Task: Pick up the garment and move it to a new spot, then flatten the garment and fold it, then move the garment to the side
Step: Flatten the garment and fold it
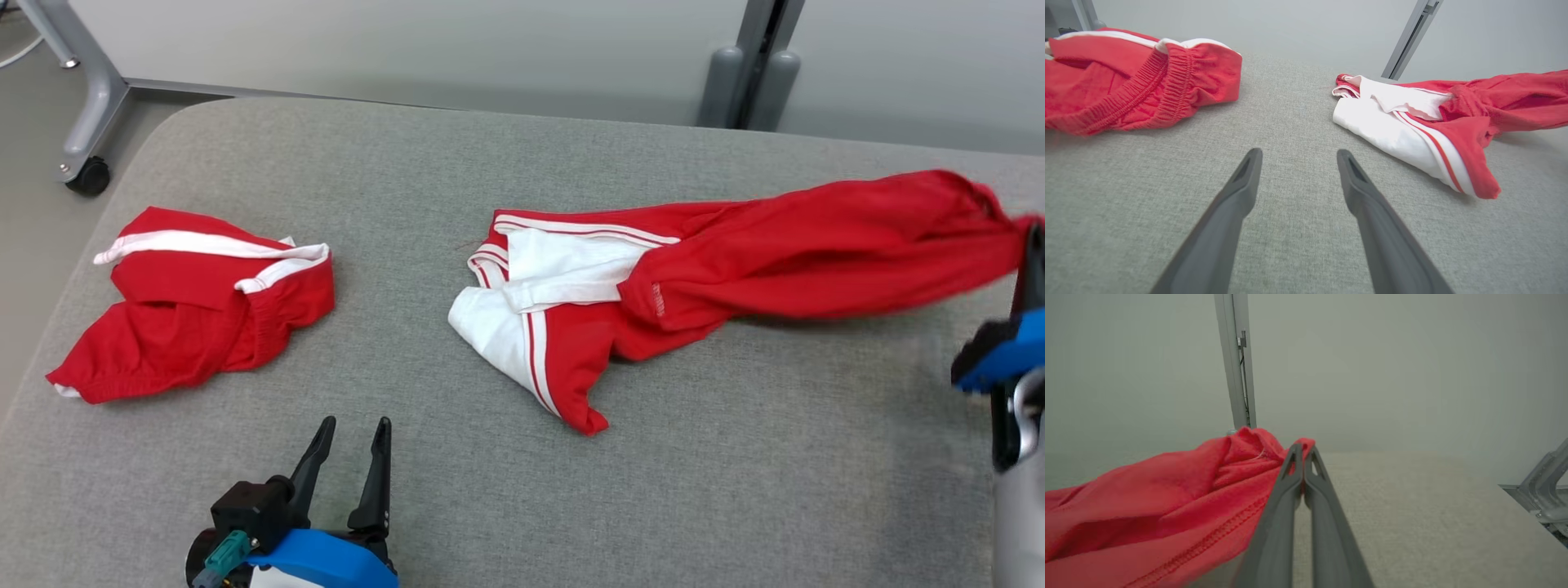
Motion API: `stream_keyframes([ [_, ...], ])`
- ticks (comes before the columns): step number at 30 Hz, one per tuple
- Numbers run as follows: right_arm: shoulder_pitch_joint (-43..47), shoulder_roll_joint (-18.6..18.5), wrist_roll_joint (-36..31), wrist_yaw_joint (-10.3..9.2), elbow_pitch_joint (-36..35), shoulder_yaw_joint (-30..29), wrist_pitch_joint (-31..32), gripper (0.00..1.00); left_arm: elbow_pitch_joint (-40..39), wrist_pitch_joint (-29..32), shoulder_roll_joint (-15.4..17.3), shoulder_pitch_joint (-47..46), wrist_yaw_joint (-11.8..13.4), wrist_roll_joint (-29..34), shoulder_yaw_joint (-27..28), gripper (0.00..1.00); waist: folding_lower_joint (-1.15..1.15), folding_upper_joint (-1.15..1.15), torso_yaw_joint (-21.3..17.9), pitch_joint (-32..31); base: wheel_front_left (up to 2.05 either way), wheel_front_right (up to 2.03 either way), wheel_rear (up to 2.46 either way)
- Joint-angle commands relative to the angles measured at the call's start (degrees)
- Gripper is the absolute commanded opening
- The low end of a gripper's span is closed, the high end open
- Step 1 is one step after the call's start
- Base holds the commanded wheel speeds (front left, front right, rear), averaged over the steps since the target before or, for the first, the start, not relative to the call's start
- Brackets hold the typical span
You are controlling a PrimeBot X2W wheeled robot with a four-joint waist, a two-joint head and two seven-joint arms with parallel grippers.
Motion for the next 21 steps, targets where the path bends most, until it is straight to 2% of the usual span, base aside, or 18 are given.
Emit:
stream_keyframes([
  [1,2.4,1.4,-2.2,0.00,0.0,-3.1,-0.2,1.00,-0.3,-0.2,0.5,-0.9,-0.1,0.0,0.4,1.00,0.00,0.00,-0.7,0.0,0.00,0.00,0.00],
  [6,4.5,4.8,-4.9,0.00,-3.7,-6.4,-0.2,1.00,-0.3,-0.2,0.6,-1.2,-0.1,0.3,0.4,1.00,0.00,0.00,-1.6,0.1,0.00,0.00,0.00],
  [10,4.8,6.1,-3.9,0.00,-6.4,-3.7,-0.2,1.00,-0.3,-0.2,0.4,-1.4,-0.1,0.4,0.1,1.00,0.00,0.00,-1.8,0.3,0.00,0.00,0.00],
  [11,5.3,6.6,-2.1,0.00,-7.3,1.1,-0.2,1.00,-0.4,-0.2,0.3,-1.6,-0.1,0.4,-0.2,1.00,0.00,0.00,-1.7,0.3,0.00,0.00,0.00],
  [12,5.3,6.6,-2.1,0.00,-7.3,1.1,-0.2,1.00,-0.4,-0.2,0.3,-1.6,-0.1,0.4,-0.2,1.00,0.00,0.00,-1.7,0.3,0.00,0.00,0.00],
  [18,7.1,6.3,12.8,0.00,-6.5,23.0,-0.2,1.00,-0.4,-0.2,0.4,-2.2,-0.1,-0.2,-1.2,1.00,0.00,0.00,-0.8,0.9,0.00,0.00,0.00],
  [21,8.3,6.4,17.8,0.00,-5.3,31.3,-0.2,1.00,-0.3,-0.2,0.4,-2.4,-0.1,-0.4,-1.3,1.00,0.00,0.00,0.0,1.2,0.00,0.00,0.00],
])
